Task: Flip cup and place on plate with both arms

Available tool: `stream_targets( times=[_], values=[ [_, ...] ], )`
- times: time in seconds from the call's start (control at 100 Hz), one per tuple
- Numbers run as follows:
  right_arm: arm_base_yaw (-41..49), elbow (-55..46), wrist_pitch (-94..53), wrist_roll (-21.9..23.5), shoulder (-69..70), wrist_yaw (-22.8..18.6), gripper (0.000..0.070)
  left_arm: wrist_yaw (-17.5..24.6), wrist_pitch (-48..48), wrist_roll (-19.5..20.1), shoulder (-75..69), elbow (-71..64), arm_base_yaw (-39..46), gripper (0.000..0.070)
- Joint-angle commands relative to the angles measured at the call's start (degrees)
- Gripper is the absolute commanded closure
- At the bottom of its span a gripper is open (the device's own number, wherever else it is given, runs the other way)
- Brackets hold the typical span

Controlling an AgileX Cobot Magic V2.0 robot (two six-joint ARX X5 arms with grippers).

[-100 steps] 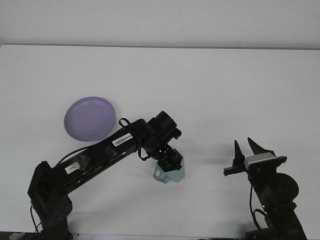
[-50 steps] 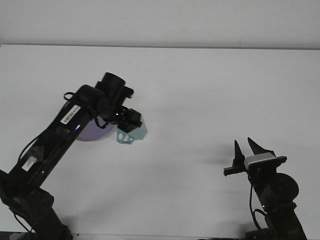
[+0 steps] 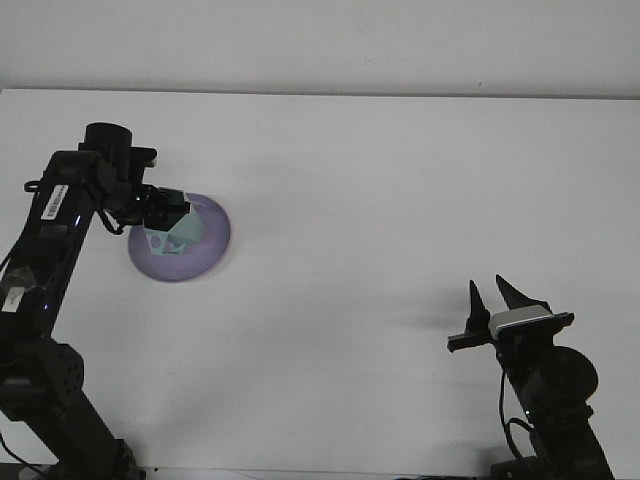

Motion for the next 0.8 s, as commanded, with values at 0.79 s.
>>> stream_targets(
  times=[0.79],
  values=[
    [0.04,0.2,0.24,0.74,0.02,-0.02,0.042,-4.57,5.73,1.57,11.37,1.42,2.45,0.0472]
  ],
)
